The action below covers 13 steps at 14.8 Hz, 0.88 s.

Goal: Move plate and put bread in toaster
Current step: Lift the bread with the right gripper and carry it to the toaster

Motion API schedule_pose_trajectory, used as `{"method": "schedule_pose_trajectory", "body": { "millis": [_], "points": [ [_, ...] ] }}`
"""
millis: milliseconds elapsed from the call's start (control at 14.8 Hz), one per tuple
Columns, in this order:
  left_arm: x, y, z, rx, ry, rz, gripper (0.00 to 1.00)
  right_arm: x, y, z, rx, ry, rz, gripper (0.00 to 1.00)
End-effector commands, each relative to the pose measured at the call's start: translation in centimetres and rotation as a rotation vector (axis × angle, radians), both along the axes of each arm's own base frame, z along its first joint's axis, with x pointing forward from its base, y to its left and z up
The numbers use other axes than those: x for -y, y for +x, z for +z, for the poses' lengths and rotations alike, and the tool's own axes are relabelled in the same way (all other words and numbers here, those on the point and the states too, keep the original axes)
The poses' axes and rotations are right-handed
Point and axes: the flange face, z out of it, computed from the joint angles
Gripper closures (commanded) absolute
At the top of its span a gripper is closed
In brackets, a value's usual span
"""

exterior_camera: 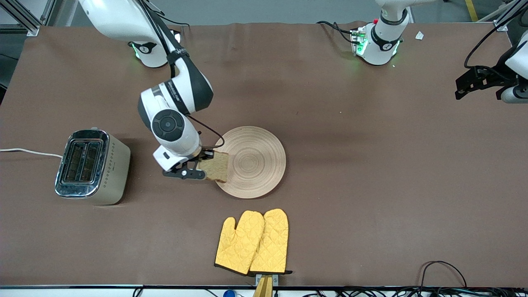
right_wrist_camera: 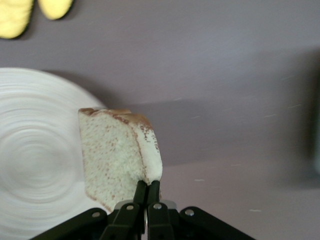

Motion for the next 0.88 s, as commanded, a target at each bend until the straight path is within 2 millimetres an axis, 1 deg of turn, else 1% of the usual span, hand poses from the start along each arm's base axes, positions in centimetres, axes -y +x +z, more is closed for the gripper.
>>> {"method": "schedule_pose_trajectory", "body": {
  "millis": [0,67,135,270,337,404,539,674,809],
  "points": [
    [-1.0,0.2,0.7,0.013,0.001,0.002,0.00,2.6,0.6,3.1,0.012,-0.185,0.113,1.00],
    [-1.1,0.2,0.6,0.012,0.003,0.004,0.00,3.9,0.7,3.9,0.022,-0.251,0.150,1.00],
    [-1.1,0.2,0.7,0.014,0.003,0.004,0.00,5.7,0.9,4.8,0.016,-0.325,0.179,1.00],
    [-1.2,0.1,0.7,0.014,0.005,0.005,0.00,8.9,1.3,7.7,0.034,-0.441,0.207,1.00],
    [-1.8,0.1,0.7,0.014,0.006,0.016,0.00,10.9,1.2,8.9,0.037,-0.499,0.202,1.00],
    [-2.1,0.2,0.6,0.012,0.003,0.022,0.00,12.4,0.9,9.8,0.045,-0.549,0.204,1.00],
    [-2.1,0.2,0.4,0.007,-0.003,0.022,0.00,15.6,-0.3,11.0,0.050,-0.621,0.194,1.00],
    [-2.0,0.2,0.2,0.002,-0.005,0.020,0.00,17.3,-0.8,12.0,0.042,-0.636,0.195,1.00],
    [-1.3,0.1,0.3,0.003,-0.023,0.011,0.00,18.0,-0.9,12.9,0.039,-0.644,0.200,1.00]
  ]
}}
